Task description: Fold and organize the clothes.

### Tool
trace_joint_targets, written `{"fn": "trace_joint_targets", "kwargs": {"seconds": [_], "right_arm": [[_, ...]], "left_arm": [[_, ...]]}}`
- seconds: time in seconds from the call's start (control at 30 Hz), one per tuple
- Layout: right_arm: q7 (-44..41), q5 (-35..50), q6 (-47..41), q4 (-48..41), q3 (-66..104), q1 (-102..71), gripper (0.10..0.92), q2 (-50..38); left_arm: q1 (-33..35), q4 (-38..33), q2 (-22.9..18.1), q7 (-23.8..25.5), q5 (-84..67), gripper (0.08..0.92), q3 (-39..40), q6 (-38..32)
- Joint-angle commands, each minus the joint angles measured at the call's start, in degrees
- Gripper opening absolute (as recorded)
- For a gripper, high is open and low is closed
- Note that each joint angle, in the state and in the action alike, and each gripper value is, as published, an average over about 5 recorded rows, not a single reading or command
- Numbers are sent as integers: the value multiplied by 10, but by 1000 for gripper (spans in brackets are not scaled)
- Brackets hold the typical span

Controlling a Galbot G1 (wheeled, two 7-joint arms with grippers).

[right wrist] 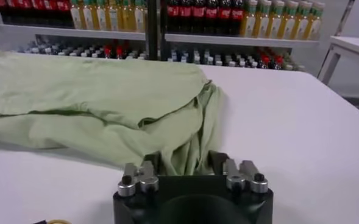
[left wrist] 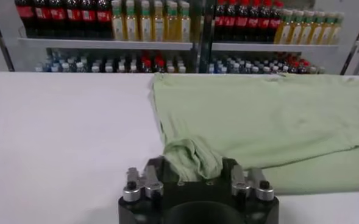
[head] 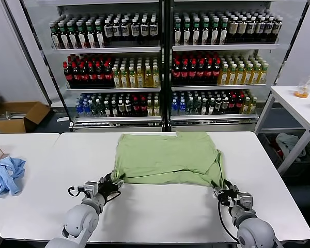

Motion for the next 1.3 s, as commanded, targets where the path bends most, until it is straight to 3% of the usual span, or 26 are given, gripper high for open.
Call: {"fn": "trace_joint_targets", "kwargs": {"seconds": [0.03, 0.3, 0.47, 1.03, 1.3], "right_arm": [[0, 13, 0, -8, -5, 8, 361, 2], [-8, 2, 9, 15, 1, -11, 144, -10], [-11, -6, 13, 53, 17, -52, 122, -27], [-13, -66, 20, 205, 107, -284, 122, -55], [-11, -87, 11, 248, 148, -366, 122, -66]], "left_arm": [[-8, 18, -1, 6, -19, 490, 0, 13], [14, -23, 7, 12, -52, 265, -11, 15], [51, -76, 12, 10, -60, 154, -23, 15], [248, -242, 8, 1, -39, 111, -72, 28], [327, -282, 15, 0, -16, 105, -113, 27]]}}
